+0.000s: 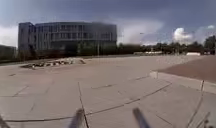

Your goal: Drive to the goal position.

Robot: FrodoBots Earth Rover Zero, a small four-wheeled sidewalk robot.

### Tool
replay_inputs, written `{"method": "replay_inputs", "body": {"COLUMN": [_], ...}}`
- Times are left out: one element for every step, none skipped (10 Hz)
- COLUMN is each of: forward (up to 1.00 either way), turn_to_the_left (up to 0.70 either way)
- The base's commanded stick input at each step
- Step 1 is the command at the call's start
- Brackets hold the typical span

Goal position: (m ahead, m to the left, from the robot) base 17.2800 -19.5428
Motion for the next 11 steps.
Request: {"method": "replay_inputs", "body": {"forward": [1.00, 1.00, 1.00, 1.00, 1.00, 1.00, 1.00, 1.00, 1.00, 1.00, 1.00], "turn_to_the_left": [-0.06, -0.32, -0.28, -0.10, -0.02, -0.02, -0.02, -0.06, -0.26, -0.41, -0.16]}}
